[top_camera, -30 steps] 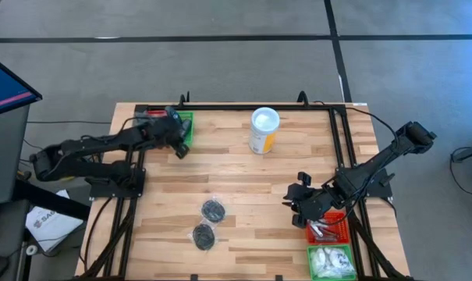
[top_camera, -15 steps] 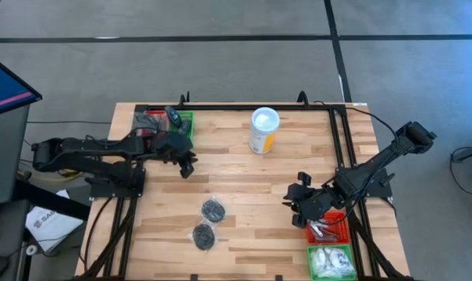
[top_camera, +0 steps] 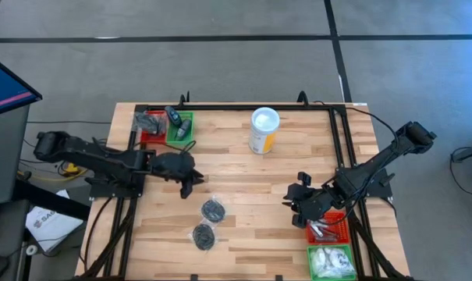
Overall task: Pick & Place Travel size toiletries
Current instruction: Put the black hairbrush into the top red bin
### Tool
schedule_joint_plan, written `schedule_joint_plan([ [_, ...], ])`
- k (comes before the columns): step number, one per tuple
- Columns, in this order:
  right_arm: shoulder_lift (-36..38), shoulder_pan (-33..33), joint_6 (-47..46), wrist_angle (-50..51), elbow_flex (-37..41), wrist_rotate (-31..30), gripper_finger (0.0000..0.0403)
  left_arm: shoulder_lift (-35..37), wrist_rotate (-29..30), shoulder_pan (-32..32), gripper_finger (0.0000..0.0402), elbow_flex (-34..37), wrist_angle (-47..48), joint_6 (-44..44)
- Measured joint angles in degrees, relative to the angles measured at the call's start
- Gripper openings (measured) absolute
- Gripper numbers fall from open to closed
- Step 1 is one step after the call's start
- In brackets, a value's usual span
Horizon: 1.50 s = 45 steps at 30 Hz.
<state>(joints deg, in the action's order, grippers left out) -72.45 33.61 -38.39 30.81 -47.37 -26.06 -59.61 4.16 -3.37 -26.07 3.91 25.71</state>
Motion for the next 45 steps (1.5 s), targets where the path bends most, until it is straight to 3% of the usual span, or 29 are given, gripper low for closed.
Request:
schedule_joint_plan([
  [12,0.0,0.0,0.0,0.0,0.0,0.0,0.0072,-3.6,1.4,-5.6,0.0099,6.0,-14.1,3.3],
  [36,0.0,0.0,0.0,-0.4,0.0,0.0,0.0072,-27.1,2.3,-7.3,0.0099,6.4,-34.6,3.1],
  [45,0.0,0.0,0.0,-0.5,0.0,0.0,0.0072,-32.2,2.2,-7.3,0.0099,6.3,-39.4,2.7],
])
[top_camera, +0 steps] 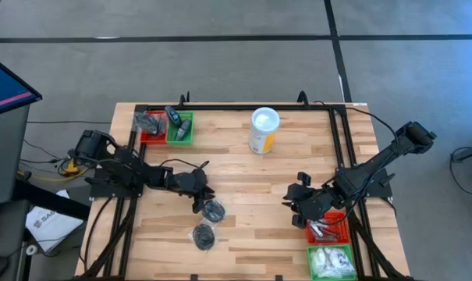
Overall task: Pick & Place Travel size toiletries
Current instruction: Put the black hairbrush into the top red bin
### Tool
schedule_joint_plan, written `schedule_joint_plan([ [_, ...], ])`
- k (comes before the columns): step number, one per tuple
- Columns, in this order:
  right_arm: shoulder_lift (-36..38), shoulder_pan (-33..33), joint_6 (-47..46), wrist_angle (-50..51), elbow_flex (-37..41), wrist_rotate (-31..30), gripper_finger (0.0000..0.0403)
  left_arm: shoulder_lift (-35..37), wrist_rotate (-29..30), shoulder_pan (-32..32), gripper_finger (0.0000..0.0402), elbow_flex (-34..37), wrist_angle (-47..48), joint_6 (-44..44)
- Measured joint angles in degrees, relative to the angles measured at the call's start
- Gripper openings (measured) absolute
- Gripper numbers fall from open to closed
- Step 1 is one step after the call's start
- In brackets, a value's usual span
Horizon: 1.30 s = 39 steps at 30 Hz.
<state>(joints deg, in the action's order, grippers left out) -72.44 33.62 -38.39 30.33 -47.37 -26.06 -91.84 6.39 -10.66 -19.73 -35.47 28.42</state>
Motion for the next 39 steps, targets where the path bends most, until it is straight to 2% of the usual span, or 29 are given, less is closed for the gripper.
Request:
schedule_joint_plan([
  [8,0.0,0.0,0.0,0.0,0.0,0.0,0.0072,-0.7,-2.2,-0.1,0.0099,0.0,-1.1,-0.1],
  [30,0.0,-0.1,0.0,0.0,0.0,-0.2,0.0072,-7.3,-1.8,-2.6,0.0097,-0.2,-5.2,-0.1],
  [33,0.0,-0.1,0.0,0.0,0.0,-0.2,0.0072,-7.3,-1.8,-2.7,0.0073,-0.2,-4.8,-0.1],
  [36,0.0,-0.1,0.0,0.0,0.0,-0.2,0.0072,-7.4,-1.7,-2.7,0.0021,-0.2,-4.7,-1.0],
  [39,0.0,-0.1,0.0,0.0,0.0,-0.2,0.0072,-7.4,-1.7,-2.6,0.0006,-0.2,-4.7,-1.1],
])
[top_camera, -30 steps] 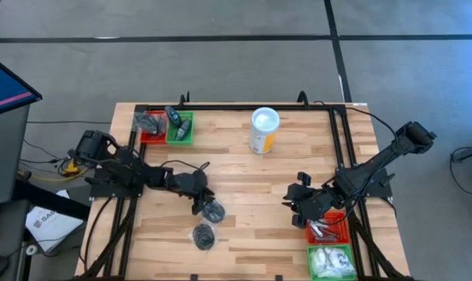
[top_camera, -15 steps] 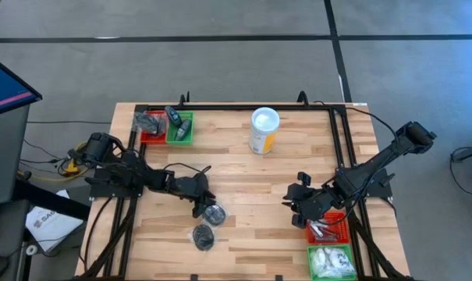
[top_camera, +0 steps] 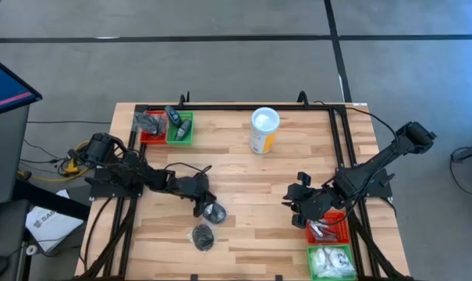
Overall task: Pick & Place Travel size toiletries
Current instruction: Put the black hairbrush into the top red bin
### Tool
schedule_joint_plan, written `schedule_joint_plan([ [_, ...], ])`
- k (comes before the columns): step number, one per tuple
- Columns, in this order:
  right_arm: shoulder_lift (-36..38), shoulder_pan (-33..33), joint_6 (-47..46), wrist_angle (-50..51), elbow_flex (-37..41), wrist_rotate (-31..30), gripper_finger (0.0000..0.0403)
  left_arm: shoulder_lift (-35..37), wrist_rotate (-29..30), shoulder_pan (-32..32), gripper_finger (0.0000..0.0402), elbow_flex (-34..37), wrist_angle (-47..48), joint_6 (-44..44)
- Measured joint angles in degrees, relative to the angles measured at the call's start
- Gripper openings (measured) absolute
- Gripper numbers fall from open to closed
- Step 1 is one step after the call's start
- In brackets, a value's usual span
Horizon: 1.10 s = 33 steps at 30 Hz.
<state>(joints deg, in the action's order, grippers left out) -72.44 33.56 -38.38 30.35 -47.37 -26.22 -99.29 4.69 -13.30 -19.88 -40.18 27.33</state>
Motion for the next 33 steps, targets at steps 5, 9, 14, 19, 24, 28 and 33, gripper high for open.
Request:
schedule_joint_plan([
  [5,0.0,0.0,0.0,0.0,0.0,0.0,0.0072,-0.1,0.0,0.0,0.0001,-0.4,-0.3,-0.3],
  [9,0.0,0.0,0.0,0.0,0.0,0.0,0.0072,1.8,-0.9,-0.1,0.0,-0.8,0.9,-1.8],
  [14,0.0,0.0,0.0,0.0,0.0,0.0,0.0072,7.1,-1.8,-0.3,0.0,-0.8,3.4,-3.5],
  [19,0.0,0.0,1.1,0.0,0.0,0.0,0.0072,11.7,0.9,-0.2,0.0,-0.7,6.0,-5.2],
  [24,0.0,0.0,1.4,-0.2,0.0,-0.3,0.0072,16.4,2.8,-0.2,0.0,-0.7,7.1,-6.6],
  [28,0.0,0.0,1.5,-0.2,0.0,-0.6,0.0072,21.0,6.0,-0.2,0.0,-0.7,11.5,-7.6],
  [33,0.0,0.0,1.5,-0.2,0.0,-0.7,0.0072,26.9,10.3,-0.2,0.0,-0.8,16.7,-7.8],
])
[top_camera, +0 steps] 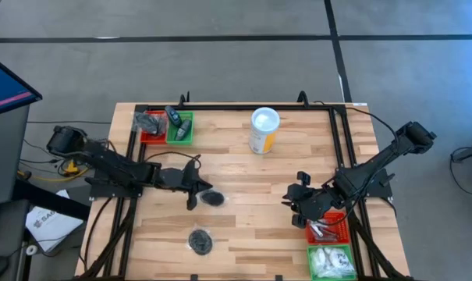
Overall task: Pick & Place Travel size toiletries
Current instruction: Put the black hairbrush into the top red bin
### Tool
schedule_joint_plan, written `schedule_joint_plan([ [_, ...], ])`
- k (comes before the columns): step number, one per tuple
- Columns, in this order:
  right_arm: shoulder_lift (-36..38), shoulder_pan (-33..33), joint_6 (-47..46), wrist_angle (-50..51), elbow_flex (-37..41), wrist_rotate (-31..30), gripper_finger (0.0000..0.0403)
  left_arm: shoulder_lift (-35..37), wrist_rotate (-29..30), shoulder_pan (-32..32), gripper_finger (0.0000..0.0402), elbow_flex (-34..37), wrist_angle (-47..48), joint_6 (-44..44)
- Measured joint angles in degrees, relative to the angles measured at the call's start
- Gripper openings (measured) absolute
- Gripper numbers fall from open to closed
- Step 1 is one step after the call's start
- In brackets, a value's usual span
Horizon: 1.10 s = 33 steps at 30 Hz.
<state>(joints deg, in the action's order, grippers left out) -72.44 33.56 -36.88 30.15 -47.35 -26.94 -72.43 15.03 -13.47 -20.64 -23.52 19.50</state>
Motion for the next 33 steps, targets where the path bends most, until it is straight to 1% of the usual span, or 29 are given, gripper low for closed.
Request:
schedule_joint_plan([
  [6,0.0,0.0,0.0,0.0,0.0,-0.1,0.0072,7.6,6.7,0.0,0.0,0.0,6.9,0.0],
  [12,0.0,0.0,0.0,0.0,0.0,-0.1,0.0072,13.9,11.6,0.0,0.0,0.0,11.6,-0.2],
  [17,0.0,0.0,0.0,0.0,0.0,-0.1,0.0072,17.6,16.5,0.0,0.0,0.0,15.1,-0.2],
  [22,0.0,0.0,0.0,0.0,0.0,-0.1,0.0072,20.4,23.3,0.0,0.0,0.0,15.8,-0.3],
  [28,0.0,0.0,0.0,0.0,0.0,-0.1,0.0072,23.2,29.8,0.0,0.0,0.0,16.1,-4.1],
  [33,0.0,0.0,0.0,0.0,0.0,-0.1,0.0072,24.8,35.5,0.2,0.0,-0.1,19.8,-4.4],
])
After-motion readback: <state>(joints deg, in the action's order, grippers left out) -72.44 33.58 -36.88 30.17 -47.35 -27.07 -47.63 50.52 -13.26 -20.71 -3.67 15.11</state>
